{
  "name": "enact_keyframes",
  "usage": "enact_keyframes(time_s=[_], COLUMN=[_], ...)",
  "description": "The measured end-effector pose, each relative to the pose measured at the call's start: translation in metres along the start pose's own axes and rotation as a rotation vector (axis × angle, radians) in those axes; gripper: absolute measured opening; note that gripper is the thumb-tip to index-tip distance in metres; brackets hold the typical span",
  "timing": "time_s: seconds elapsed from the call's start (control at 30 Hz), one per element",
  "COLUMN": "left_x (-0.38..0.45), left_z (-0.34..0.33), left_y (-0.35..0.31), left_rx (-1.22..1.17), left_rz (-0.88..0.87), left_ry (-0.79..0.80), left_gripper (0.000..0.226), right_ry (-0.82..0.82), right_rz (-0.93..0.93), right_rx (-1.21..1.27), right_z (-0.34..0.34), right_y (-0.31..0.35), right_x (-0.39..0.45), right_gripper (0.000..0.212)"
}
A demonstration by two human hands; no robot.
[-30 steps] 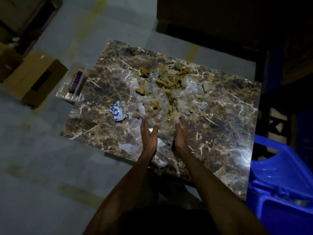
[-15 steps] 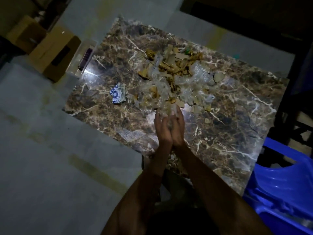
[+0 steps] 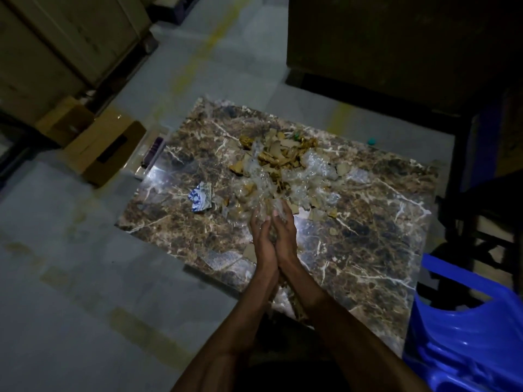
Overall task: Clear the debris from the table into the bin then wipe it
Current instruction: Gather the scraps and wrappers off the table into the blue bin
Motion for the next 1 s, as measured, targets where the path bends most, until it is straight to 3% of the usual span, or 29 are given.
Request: enact_keyframes(time_s=[0.07, 0.13, 0.23, 0.5, 0.67, 0.8, 1.0], left_x=[-0.001, -0.009, -0.007, -0.011, -0.004, 0.001, -0.032], left_z=[-0.006, -0.021, -0.03, -0.055, -0.069, -0.082, -0.099], left_y=[-0.014, -0.033, -0.06, -0.121, -0.132, -0.121, -0.137], left_rx=[0.008, 0.104, 0.084, -0.007, 0.025, 0.028, 0.017], left_rz=[-0.012, -0.016, -0.108, -0.196, -0.226, -0.149, -0.233], left_ry=[0.015, 0.137, 0.185, 0.344, 0.473, 0.558, 0.645], left_gripper=[0.064, 0.062, 0.046, 0.044, 0.043, 0.051, 0.045], right_ry=[-0.001, -0.009, -0.083, -0.224, -0.302, -0.396, -0.485], right_rz=[0.015, 0.051, 0.106, 0.274, 0.326, 0.373, 0.448], right_rx=[0.031, 0.077, 0.113, 0.15, 0.064, 0.14, 0.206], right_z=[-0.005, -0.008, -0.008, -0.016, -0.016, -0.005, 0.015], right_y=[0.019, 0.033, 0.06, 0.114, 0.131, 0.145, 0.158], right_x=[-0.005, -0.007, -0.011, -0.015, -0.021, -0.033, -0.058], right_gripper=[0.043, 0.039, 0.04, 0.048, 0.047, 0.048, 0.047])
Point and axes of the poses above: each hand's wrist, its own x-axis towards the middle knuckle, its own z-axis out of the back of the hand, y = z × x, the point moved 9 cm from there along x, towards the middle knuckle, and after that the axes turned 8 degrees about -x, right-handed, at the moved point
